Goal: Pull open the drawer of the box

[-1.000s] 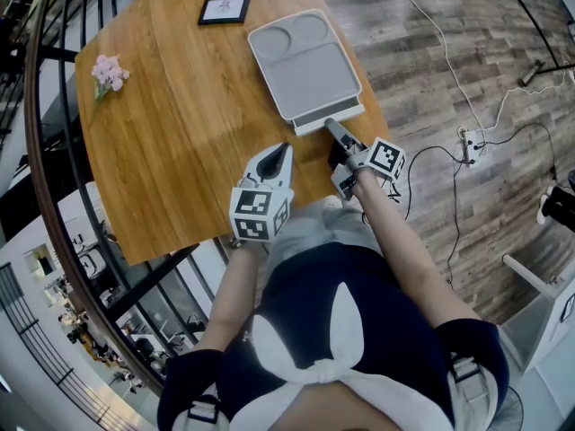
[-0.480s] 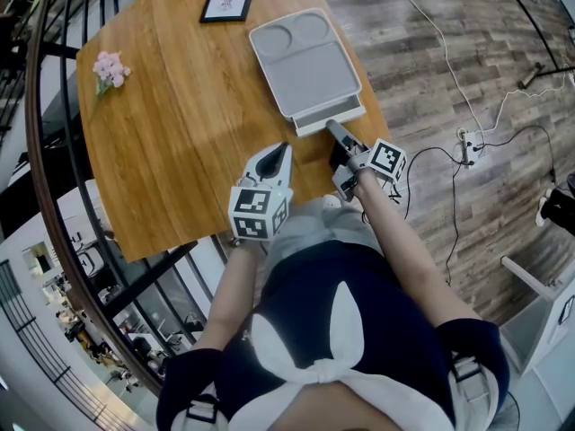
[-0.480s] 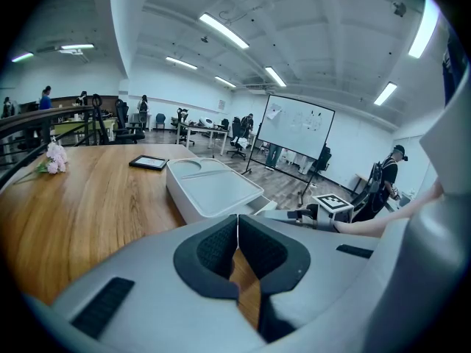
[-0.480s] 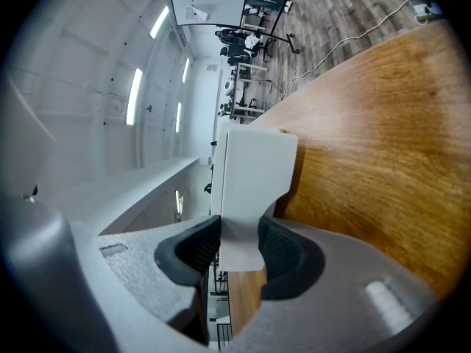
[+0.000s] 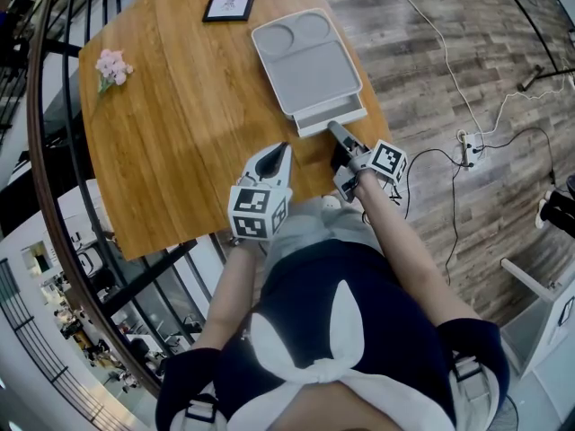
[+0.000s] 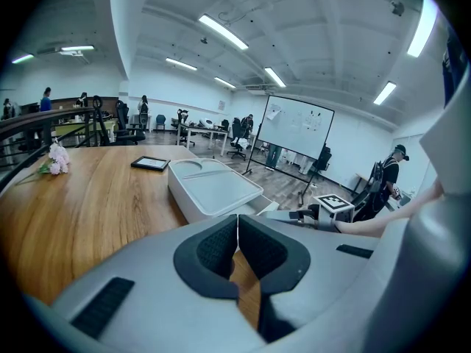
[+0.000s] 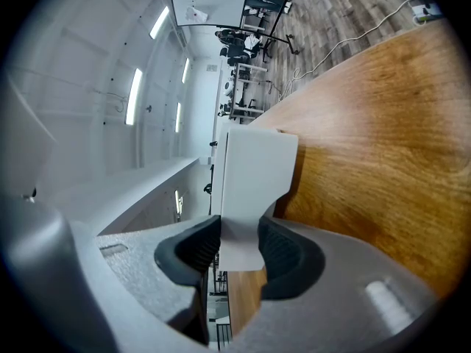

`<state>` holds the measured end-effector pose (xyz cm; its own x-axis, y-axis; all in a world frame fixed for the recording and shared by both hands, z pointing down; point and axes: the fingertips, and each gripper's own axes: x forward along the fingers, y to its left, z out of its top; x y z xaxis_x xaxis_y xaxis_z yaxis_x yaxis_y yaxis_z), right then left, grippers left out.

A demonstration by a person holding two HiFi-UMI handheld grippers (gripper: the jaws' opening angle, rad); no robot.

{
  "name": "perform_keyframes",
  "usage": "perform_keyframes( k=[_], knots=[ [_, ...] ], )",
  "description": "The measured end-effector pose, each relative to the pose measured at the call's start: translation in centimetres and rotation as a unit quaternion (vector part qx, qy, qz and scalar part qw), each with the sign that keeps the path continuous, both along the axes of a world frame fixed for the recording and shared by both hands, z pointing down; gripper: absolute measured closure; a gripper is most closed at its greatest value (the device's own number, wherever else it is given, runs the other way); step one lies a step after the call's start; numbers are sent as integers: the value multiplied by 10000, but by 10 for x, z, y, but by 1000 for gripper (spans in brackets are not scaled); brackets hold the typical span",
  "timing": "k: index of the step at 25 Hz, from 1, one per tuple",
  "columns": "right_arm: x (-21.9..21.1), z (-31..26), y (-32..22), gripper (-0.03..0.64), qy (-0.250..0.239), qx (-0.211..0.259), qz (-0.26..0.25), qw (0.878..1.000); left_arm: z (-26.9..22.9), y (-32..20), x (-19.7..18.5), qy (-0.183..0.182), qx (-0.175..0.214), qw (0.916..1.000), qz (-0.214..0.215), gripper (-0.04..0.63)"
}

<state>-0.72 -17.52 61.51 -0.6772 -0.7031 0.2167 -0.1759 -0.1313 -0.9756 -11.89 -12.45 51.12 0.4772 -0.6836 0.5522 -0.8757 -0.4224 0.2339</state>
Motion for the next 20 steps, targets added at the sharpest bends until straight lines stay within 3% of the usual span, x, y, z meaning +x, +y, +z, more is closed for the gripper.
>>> perform_keyframes(
  k=[20],
  knots=[
    [6,1,15,457,44,-90,78,9999,3,18,-2,-8,-18,10000,-64,574]
  ],
)
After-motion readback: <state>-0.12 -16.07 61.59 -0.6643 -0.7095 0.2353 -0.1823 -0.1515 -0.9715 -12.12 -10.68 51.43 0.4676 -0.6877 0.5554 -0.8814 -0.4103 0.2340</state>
